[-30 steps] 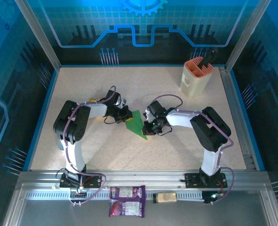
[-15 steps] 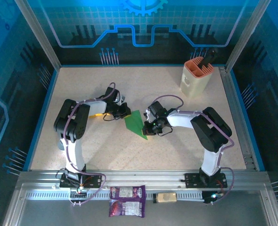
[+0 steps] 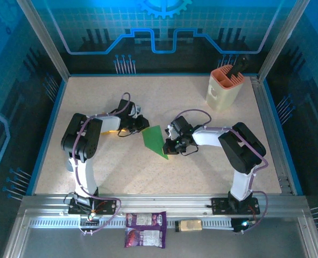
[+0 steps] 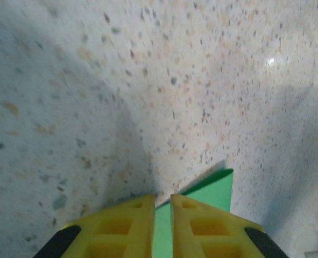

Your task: Fold a paper plane with a square sheet of paper (pick it up from the middle)

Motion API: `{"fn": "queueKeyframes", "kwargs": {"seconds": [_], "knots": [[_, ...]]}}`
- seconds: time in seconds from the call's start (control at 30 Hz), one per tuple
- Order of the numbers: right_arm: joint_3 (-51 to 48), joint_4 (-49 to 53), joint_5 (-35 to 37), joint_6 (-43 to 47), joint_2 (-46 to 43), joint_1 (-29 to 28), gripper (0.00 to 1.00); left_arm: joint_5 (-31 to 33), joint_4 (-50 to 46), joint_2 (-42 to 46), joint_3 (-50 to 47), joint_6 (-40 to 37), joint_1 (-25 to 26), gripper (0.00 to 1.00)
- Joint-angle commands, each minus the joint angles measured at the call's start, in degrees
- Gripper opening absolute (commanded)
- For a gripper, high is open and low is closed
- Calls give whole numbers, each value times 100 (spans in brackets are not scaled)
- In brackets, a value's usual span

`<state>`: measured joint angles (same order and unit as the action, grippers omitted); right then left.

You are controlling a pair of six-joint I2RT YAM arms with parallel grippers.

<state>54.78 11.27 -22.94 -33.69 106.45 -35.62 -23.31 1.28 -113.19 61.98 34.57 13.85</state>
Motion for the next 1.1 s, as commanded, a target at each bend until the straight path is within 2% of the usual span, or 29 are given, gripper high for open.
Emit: {"fn": "queueKeyframes", "kwargs": {"seconds": [0.0, 0.27, 0.43, 0.5, 0.63, 0.77, 1.07], "knots": [[-316, 1099, 842, -49, 468, 54, 9, 593, 210, 222, 65, -25, -234, 18], [215, 462, 111, -215, -397, 124, 16, 354, -249, 1269, 205, 243, -229, 20], [199, -329, -24, -447, -1103, 315, 32, 301, -303, 1999, -308, 525, -231, 33], [106, -471, 49, -404, -1189, 400, 36, 341, -328, 2299, -574, 602, -226, 40], [158, -341, 21, -70, -974, 551, 39, 315, -242, 2780, -1170, 850, -225, 52], [401, -320, -364, 249, -580, 591, 40, 176, 43, 3080, -1788, 1204, -220, 62], [844, -439, -817, 413, 133, 591, 36, -56, 613, 3128, -2512, 1565, -189, 75]]}}
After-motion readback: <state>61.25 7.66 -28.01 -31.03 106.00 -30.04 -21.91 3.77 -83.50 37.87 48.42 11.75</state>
